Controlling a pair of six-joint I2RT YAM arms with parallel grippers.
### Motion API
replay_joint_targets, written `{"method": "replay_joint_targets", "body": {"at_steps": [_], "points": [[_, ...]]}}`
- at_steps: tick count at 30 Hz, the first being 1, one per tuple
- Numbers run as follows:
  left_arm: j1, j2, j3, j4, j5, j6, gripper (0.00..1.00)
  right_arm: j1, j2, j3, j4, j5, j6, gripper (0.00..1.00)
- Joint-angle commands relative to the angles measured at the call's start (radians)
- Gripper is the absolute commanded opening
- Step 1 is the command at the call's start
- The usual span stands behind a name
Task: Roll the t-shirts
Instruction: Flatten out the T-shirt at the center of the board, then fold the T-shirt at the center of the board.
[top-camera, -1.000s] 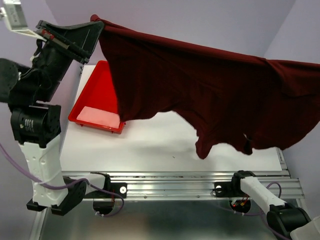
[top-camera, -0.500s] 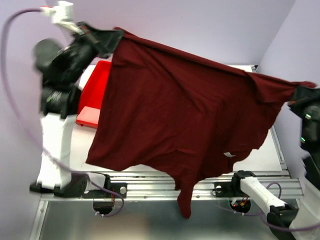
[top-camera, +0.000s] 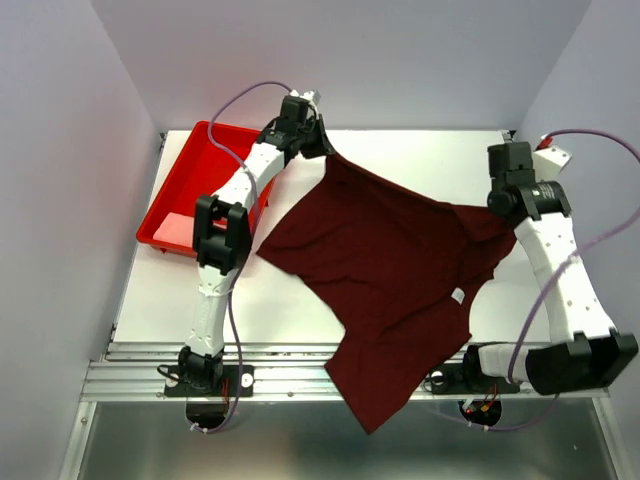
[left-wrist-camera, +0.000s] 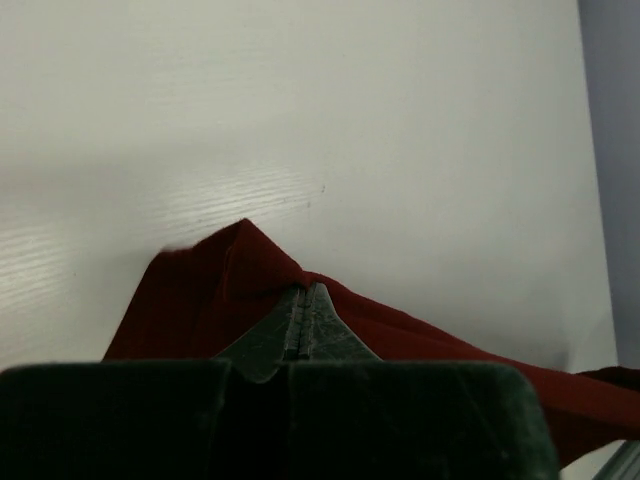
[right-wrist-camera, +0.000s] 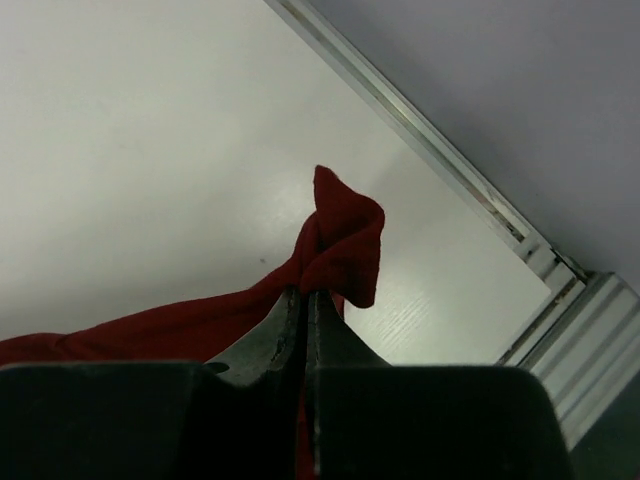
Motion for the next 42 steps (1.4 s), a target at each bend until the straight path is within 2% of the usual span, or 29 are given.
{"method": "replay_joint_targets", "body": {"at_steps": [1,4,13,17,23,29,35,42], "points": [[0.007,0.045,0.201,0.043,-0.03,0.049,0.0,-0.038,0.099,-0.04,0.058,0.131,0.06,0.01],[0.007,0.146,0.265,0.069,-0.021,0.052,0.0,-0.121,0.202,-0.066,0.15,0.059,0.015,0.01],[0.015,0.224,0.281,0.218,-0.047,0.084,0.0,-0.297,0.395,-0.09,0.346,-0.095,-0.016,0.01],[0.014,0.299,0.385,0.232,-0.023,0.081,0.0,-0.328,0.473,-0.04,0.376,-0.127,-0.011,0.01],[0.003,0.329,0.397,0.275,-0.003,0.086,0.0,-0.338,0.533,0.009,0.39,-0.141,-0.008,0.01],[-0.005,0.313,0.359,0.267,-0.001,0.111,0.0,-0.338,0.489,-0.064,0.41,-0.21,-0.006,0.01],[0.0,0.246,0.255,0.235,-0.035,0.149,0.0,-0.338,0.328,-0.242,0.407,-0.328,0.047,0.01],[0.012,0.203,0.216,0.14,-0.05,0.201,0.0,-0.338,0.104,-0.419,0.353,-0.461,0.089,0.01]]}}
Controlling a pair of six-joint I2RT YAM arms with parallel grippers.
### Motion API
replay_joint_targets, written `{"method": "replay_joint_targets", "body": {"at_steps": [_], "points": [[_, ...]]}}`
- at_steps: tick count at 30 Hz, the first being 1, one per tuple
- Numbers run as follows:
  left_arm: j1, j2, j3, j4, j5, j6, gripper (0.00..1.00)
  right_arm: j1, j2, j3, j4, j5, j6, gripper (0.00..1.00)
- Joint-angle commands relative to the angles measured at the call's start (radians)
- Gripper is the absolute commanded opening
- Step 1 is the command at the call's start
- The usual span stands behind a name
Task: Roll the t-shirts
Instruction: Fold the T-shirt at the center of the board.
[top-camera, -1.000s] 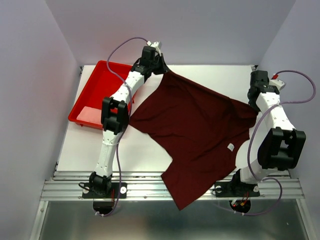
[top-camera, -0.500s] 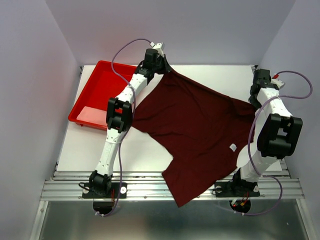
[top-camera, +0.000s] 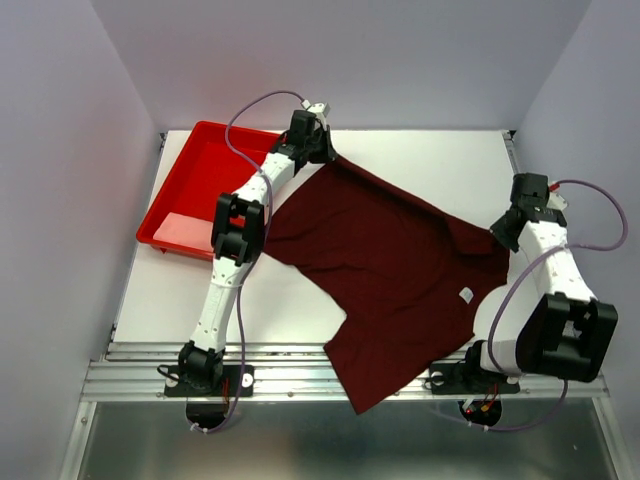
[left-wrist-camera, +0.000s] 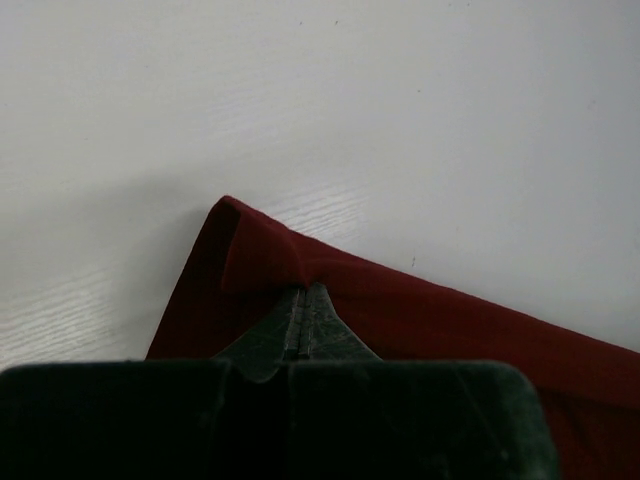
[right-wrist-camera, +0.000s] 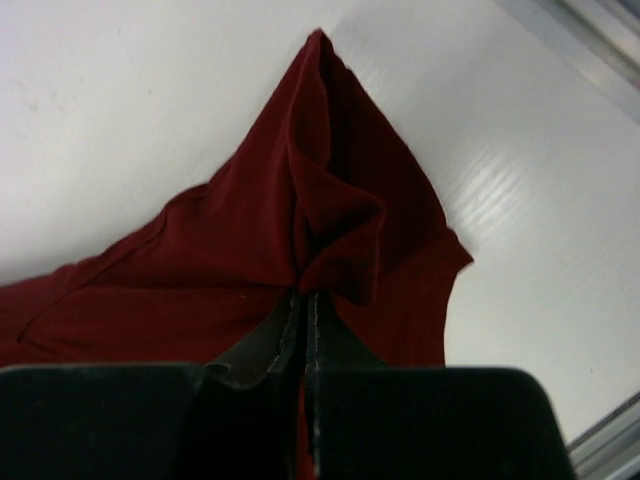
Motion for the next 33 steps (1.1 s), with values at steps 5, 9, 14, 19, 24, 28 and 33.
{"method": "replay_joint_targets", "body": {"at_steps": [5,9,14,19,24,28,33], "points": [[0.019,-0.19,-0.062,-0.059,-0.063,0.092,0.0,-0.012,-0.203,-0.092,-0.099,-0.143,0.054,0.01],[0.023,-0.189,-0.056,-0.083,-0.08,0.097,0.0,-0.012,-0.268,-0.138,-0.123,-0.192,0.068,0.01],[0.031,-0.151,0.007,-0.118,-0.08,0.097,0.0,-0.012,-0.319,-0.199,-0.122,-0.286,0.077,0.01],[0.033,-0.131,0.011,-0.124,-0.076,0.094,0.0,0.007,-0.348,-0.236,-0.117,-0.333,0.071,0.01],[0.031,-0.12,0.011,-0.133,-0.086,0.094,0.0,0.07,-0.351,-0.236,-0.137,-0.335,0.082,0.01],[0.033,-0.117,0.007,-0.144,-0.093,0.094,0.0,0.095,-0.374,-0.245,-0.157,-0.335,0.12,0.01],[0.031,-0.125,-0.024,-0.149,-0.099,0.094,0.0,0.122,-0.42,-0.294,-0.163,-0.333,0.184,0.01]]}}
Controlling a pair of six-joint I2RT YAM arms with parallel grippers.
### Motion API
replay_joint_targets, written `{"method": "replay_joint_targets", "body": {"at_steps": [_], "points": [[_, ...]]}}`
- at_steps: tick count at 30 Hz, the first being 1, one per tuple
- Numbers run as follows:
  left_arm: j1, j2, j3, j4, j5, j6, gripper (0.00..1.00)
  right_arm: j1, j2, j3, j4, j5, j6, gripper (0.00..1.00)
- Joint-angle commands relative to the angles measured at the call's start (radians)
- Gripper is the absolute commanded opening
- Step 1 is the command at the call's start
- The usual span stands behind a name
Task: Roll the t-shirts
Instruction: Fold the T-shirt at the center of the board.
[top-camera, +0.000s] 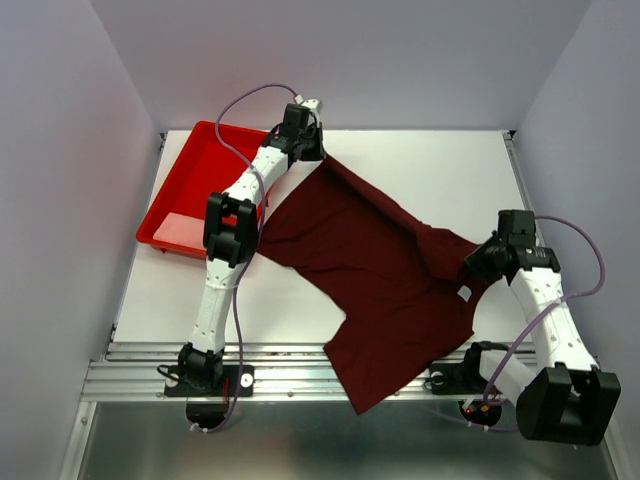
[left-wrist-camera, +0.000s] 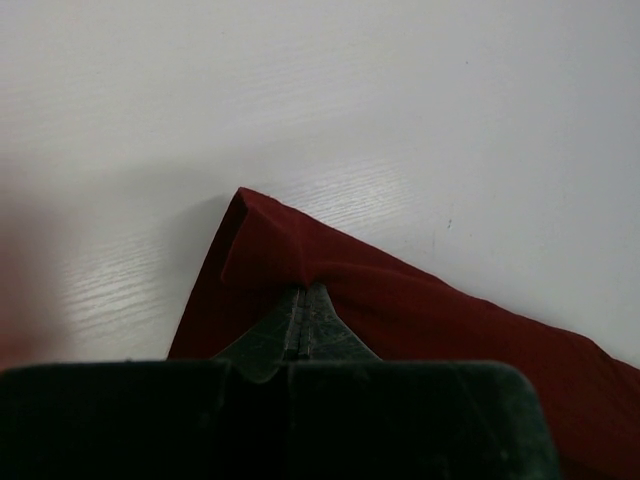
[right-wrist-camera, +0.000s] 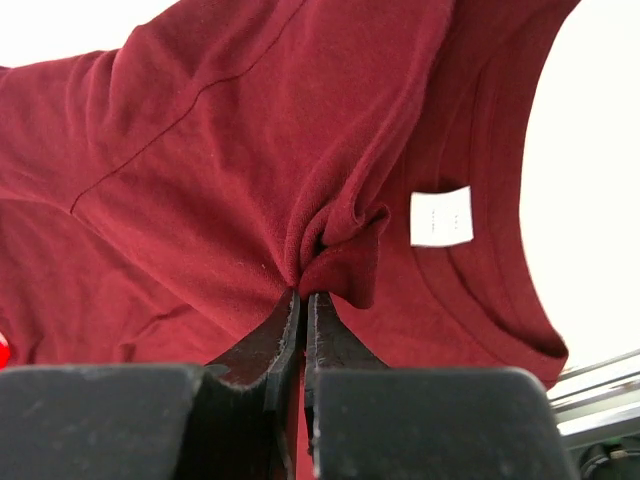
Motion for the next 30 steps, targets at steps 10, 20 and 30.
{"method": "replay_joint_targets", "body": {"at_steps": [10,20,30], "points": [[0.024,-0.064,-0.011,-0.05,-0.07,0.067,0.0,0.082,-0.082,-0.114,-0.011,-0.078,0.086,0.01],[0.024,-0.088,-0.005,-0.135,-0.044,0.106,0.66,0.117,-0.109,-0.134,-0.031,-0.126,0.05,0.51],[-0.01,-0.136,0.012,-0.104,0.035,0.069,0.79,0.117,-0.076,0.004,-0.102,0.102,0.023,0.62]]}}
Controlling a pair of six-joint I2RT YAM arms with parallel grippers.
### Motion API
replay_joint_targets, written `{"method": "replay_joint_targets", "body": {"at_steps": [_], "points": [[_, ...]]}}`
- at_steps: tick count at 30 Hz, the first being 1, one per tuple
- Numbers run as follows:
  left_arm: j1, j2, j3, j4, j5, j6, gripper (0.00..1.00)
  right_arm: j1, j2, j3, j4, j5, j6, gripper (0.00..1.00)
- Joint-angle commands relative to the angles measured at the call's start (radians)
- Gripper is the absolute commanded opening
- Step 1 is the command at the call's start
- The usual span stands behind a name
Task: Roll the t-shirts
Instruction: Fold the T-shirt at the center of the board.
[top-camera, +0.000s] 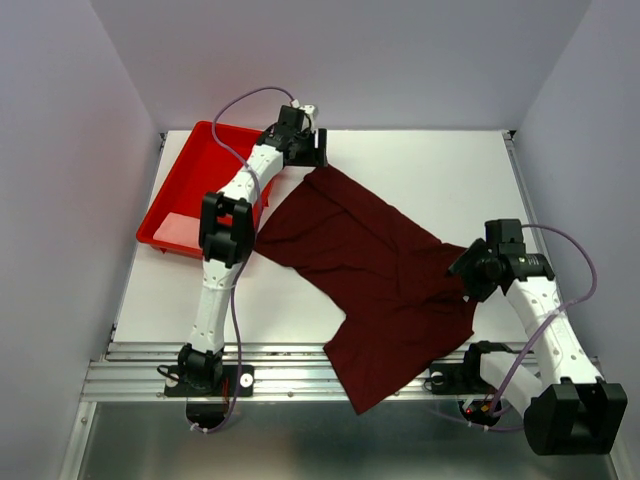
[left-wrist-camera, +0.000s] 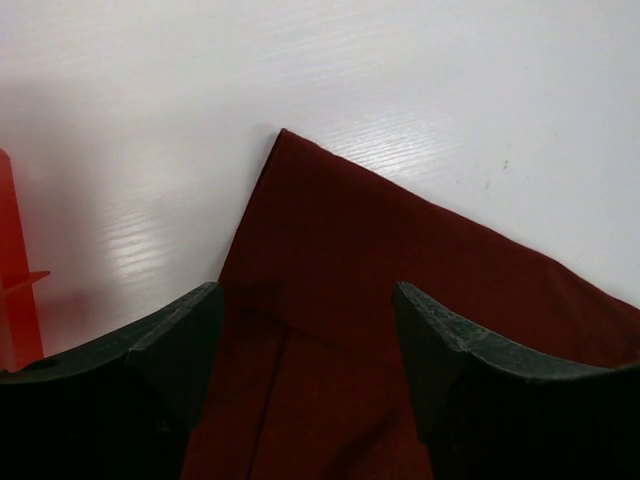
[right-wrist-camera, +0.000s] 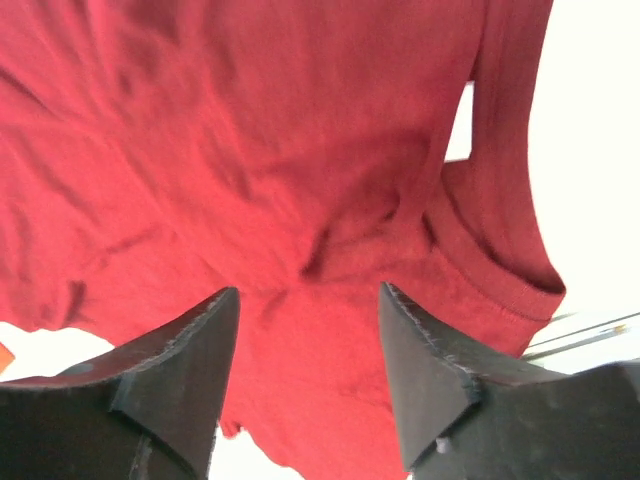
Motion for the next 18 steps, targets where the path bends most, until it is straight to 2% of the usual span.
{"method": "replay_joint_targets", "body": {"at_steps": [1,4,6,7,8,12,18], "points": [[-0.031,-0.11,0.045,0.022,0.054,-0.008,0.79,0.008,0.027,0.103,-0.002,0.16,-0.022,0.61],[-0.065,-0.093,0.047,0.015,0.054,-0.006,0.77,-0.001,0.1,0.134,0.056,0.244,-0.033,0.52],[-0.083,-0.072,0.044,0.022,0.059,-0.02,0.66,-0.044,0.168,0.132,0.131,0.229,-0.044,0.42],[-0.085,-0.072,0.046,0.022,0.062,-0.02,0.66,-0.044,0.191,0.129,0.155,0.229,-0.047,0.4],[-0.088,-0.058,0.046,0.022,0.063,-0.025,0.6,-0.056,0.211,0.123,0.183,0.215,-0.052,0.38],[-0.091,-0.04,0.02,0.036,0.048,-0.034,0.51,-0.099,0.321,0.1,0.275,0.195,-0.076,0.33],[-0.091,0.023,0.032,0.05,0.031,-0.055,0.48,-0.173,0.479,0.091,0.395,0.189,-0.101,0.31]]}}
